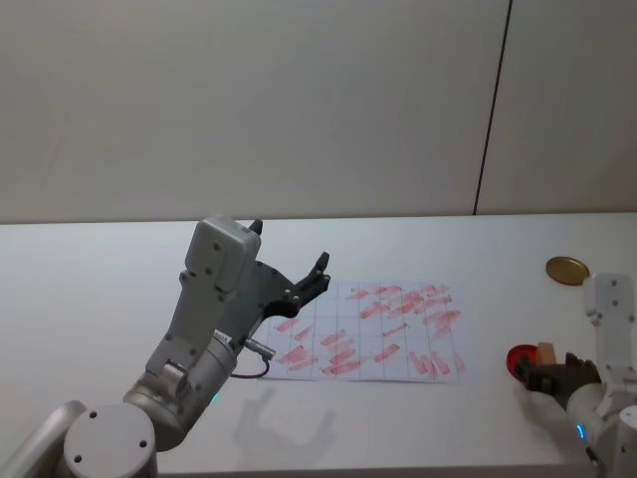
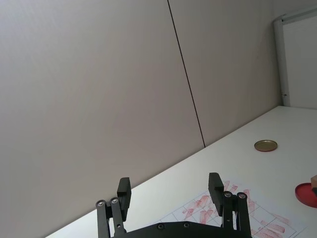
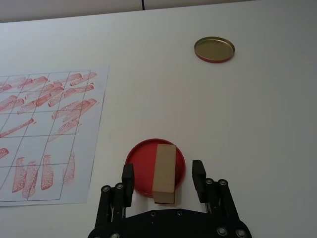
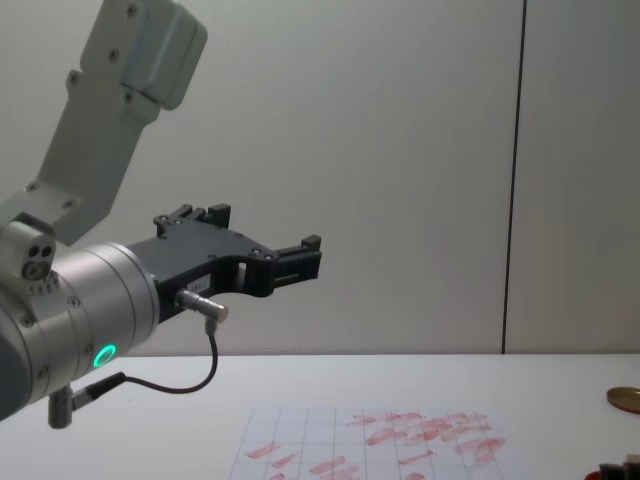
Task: Use the one hand to pick up the stamp and affix it onto the A4 paper.
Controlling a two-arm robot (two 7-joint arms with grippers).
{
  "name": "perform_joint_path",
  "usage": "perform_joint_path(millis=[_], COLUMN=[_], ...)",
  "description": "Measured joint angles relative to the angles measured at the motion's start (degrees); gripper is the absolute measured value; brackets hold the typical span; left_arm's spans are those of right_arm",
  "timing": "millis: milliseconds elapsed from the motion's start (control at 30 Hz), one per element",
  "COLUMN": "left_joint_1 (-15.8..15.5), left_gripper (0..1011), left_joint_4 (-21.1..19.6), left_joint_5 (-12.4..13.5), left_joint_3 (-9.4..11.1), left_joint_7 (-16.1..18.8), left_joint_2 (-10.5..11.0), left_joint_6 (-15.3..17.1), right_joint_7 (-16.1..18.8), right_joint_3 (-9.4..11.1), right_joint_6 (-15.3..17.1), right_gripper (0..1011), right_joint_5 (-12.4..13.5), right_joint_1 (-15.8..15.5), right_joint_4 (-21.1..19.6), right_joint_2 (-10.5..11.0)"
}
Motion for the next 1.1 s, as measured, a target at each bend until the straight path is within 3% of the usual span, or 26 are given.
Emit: perform_joint_path(millis=[200, 400, 533, 1100], left_joint_1=[0.0, 0.0, 0.0, 0.0], left_gripper=[993, 993, 993, 993], left_joint_4=[0.0, 0.0, 0.0, 0.0], left_joint_5=[0.0, 0.0, 0.0, 0.0], left_joint_3=[0.0, 0.0, 0.0, 0.0], left_joint_7=[0.0, 0.0, 0.0, 0.0], left_joint_2=[0.0, 0.0, 0.0, 0.0], left_joint_6=[0.0, 0.0, 0.0, 0.0], right_joint_7=[0.1, 0.2, 0.4, 1.6], right_joint_3=[0.1, 0.2, 0.2, 0.2], right_joint_6=[0.1, 0.1, 0.0, -1.6], right_gripper=[589, 340, 233, 221], right_joint_5=[-0.4, -0.9, -1.2, -3.8], right_joint_1=[0.2, 0.3, 0.3, 0.2], right_joint_4=[0.8, 1.3, 1.3, 0.4], right_joint_2=[-0.1, -0.2, -0.3, -0.3])
